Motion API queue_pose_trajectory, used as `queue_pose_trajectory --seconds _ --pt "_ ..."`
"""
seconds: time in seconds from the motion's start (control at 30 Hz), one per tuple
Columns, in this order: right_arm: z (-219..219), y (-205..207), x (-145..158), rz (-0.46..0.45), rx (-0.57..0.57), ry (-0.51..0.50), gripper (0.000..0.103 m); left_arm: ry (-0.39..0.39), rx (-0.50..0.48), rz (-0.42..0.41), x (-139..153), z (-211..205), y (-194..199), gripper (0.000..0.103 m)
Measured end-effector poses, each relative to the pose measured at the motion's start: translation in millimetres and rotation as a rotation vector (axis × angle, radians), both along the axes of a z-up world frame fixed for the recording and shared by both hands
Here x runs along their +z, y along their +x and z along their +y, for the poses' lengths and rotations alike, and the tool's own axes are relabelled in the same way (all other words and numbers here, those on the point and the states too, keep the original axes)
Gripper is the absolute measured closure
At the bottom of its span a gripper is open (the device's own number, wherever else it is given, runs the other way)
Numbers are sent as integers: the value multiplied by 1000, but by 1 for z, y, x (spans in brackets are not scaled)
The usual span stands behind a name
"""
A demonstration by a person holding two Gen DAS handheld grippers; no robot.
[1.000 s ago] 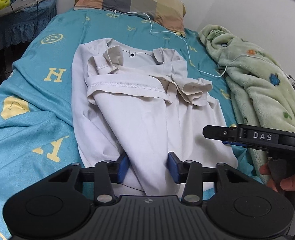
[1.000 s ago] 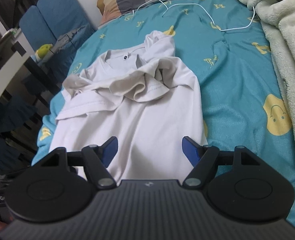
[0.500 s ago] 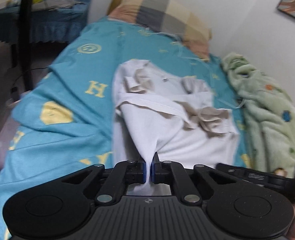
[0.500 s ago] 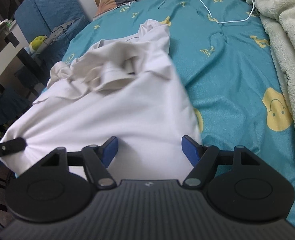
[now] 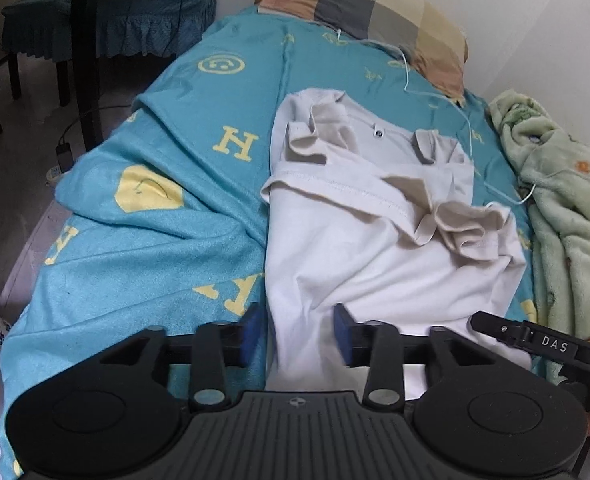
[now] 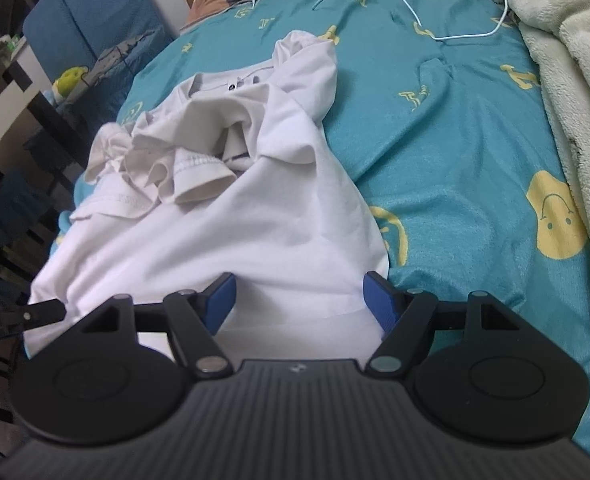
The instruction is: Fold clothes
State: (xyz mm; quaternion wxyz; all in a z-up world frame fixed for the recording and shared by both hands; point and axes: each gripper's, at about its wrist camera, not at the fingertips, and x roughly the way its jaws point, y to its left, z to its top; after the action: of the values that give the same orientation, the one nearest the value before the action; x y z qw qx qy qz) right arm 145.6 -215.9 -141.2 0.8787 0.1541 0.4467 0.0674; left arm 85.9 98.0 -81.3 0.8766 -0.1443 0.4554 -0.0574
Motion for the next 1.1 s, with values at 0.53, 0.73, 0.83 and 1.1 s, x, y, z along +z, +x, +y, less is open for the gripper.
queue_pose_trajectory --seconds 0.53,0.73,0.83,1.1 --pt "-49 -45 16 128 -274 423 29 -279 147 111 -14 0 -31 24" --pt "-48 -48 2 200 -351 490 29 -336 184 186 -36 8 -16 24" --pt "-51 -49 10 171 -384 477 29 -361 197 208 -45 9 -9 24" --pt "-37 -51 26 140 -308 560 29 -421 244 213 -53 16 -3 35"
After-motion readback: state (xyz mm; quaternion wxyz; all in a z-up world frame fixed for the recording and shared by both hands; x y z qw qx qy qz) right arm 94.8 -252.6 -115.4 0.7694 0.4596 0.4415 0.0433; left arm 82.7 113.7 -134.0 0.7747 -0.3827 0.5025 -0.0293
